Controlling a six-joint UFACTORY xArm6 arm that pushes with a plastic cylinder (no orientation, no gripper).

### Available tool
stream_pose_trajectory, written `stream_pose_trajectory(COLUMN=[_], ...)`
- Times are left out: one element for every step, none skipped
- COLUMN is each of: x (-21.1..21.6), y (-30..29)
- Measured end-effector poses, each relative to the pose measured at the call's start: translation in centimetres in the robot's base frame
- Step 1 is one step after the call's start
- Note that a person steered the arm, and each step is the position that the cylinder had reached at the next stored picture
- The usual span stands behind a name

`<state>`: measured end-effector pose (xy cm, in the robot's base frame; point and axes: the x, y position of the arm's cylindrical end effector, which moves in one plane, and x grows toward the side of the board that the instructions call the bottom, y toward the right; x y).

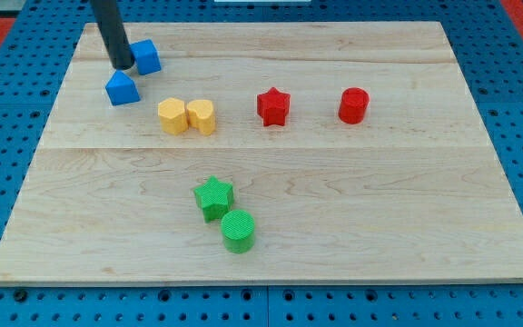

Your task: Place the blue triangle to the left of the blue cube

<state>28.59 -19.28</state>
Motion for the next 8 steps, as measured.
stream_pose_trajectory(x=[2.0, 4.5, 6.0, 6.2, 10.3, 12.2, 8.5, 6.5], y=[2.9, 3.2, -0.9, -4.4, -4.5, -7.0, -6.6, -6.7])
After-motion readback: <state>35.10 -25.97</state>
